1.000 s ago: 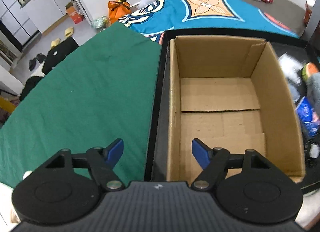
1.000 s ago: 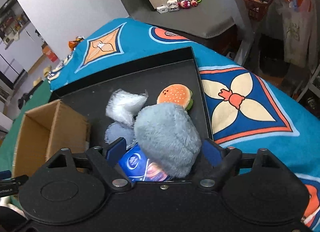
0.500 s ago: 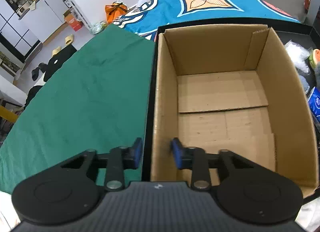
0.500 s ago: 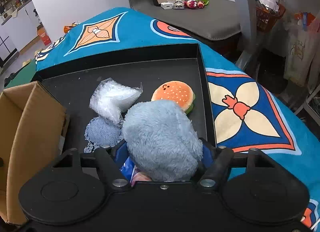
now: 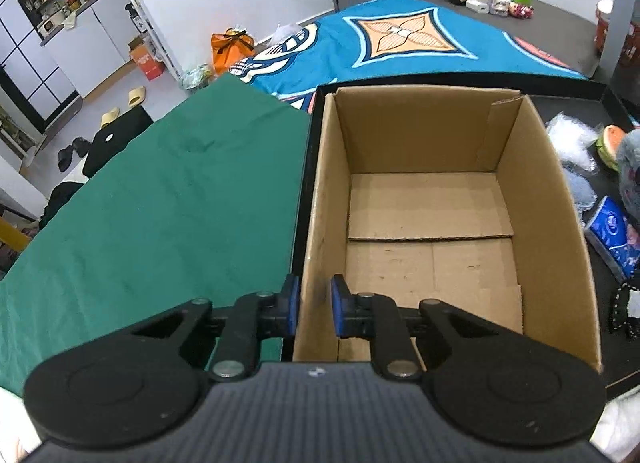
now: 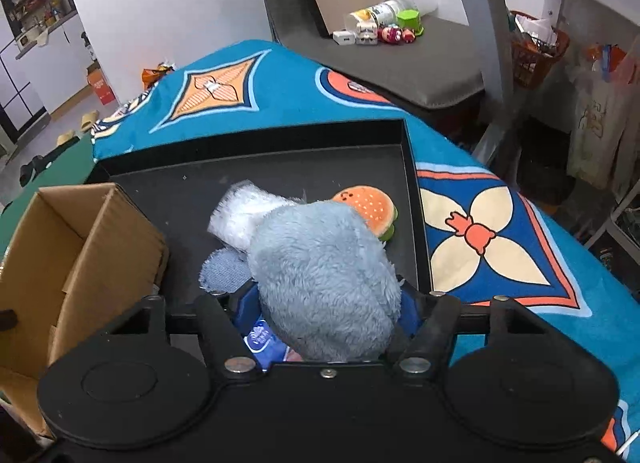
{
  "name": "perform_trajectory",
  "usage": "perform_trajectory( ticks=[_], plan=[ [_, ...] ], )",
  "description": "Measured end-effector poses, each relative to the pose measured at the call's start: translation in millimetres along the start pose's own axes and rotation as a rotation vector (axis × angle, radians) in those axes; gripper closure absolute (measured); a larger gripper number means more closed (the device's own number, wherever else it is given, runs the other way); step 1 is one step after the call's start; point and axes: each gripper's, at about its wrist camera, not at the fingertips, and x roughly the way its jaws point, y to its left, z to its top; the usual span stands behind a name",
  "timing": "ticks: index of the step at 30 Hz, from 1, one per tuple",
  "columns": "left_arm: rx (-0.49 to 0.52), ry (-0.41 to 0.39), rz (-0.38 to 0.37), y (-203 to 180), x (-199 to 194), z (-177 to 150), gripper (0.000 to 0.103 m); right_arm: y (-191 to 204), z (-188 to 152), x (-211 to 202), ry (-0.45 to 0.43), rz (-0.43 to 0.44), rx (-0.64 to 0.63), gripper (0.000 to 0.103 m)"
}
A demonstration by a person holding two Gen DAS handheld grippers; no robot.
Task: Organize soft objects
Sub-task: 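Lift the plush with the right gripper and release it into the box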
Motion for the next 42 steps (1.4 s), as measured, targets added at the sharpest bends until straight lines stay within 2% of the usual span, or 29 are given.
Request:
perform_trajectory(
  ticks=[1, 11, 18, 28, 42],
  plan=[
    [-0.003, -0.004, 0.0, 0.6, -0.1, 0.4, 0.09, 1.3, 1.5, -3.4, -0.006, -0.001, -0.003, 0.039],
    [-0.015, -0.02, -0.041, 6.4, -4.0, -4.0, 0.093, 21.3, 15.4, -36.1, -0.072, 0.014, -0.036, 0.039],
    [-0.038, -0.003, -0.078, 12.9, -2.4, -5.8, 0.094, 42.6, 20.6, -52.0, -0.105, 0.017, -0.087, 0.039],
    [-0.065, 0.022, -0.1, 17.5, -1.0, -8.4, 0.094, 86.5, 26.2, -70.1, -0.153, 0.057, -0.252, 0.039],
    [-0.121, 0.004, -0.15, 27.8, 2.5, -9.0, 0.095, 148.9, 27.0, -64.7, -0.168, 0.114, -0.443, 0.039]
  ],
)
